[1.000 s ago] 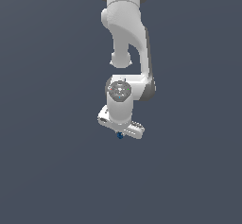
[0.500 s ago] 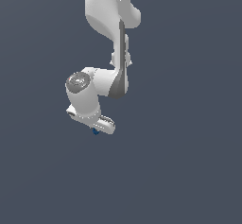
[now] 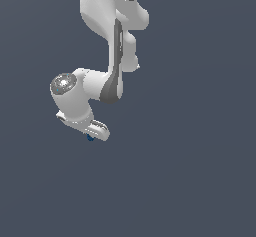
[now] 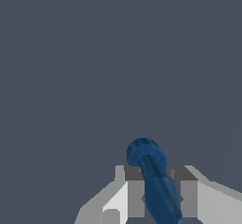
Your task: Pick up the object and move it to a goal position.
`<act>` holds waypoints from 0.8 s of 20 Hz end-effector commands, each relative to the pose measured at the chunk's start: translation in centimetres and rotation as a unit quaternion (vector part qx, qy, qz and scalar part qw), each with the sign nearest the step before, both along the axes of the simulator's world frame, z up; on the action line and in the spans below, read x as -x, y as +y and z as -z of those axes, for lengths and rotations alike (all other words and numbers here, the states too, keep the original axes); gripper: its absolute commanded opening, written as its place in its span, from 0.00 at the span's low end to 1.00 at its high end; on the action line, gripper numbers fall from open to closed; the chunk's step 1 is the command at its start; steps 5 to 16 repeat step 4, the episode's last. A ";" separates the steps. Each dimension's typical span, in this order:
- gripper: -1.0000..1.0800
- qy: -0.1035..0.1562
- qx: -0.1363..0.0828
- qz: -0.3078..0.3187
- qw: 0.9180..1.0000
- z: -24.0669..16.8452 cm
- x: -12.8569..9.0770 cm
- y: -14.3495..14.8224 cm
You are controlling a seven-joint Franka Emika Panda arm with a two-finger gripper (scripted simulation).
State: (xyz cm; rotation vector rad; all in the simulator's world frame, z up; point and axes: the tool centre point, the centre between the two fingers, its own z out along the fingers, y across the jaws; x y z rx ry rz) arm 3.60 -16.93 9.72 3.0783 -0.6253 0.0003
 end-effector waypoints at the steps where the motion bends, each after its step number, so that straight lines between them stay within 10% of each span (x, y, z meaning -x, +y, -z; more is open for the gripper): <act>1: 0.00 0.000 0.000 -0.001 1.000 0.0 -0.1 0.1; 16: 0.00 0.000 0.000 -0.001 1.000 0.1 -0.2 0.5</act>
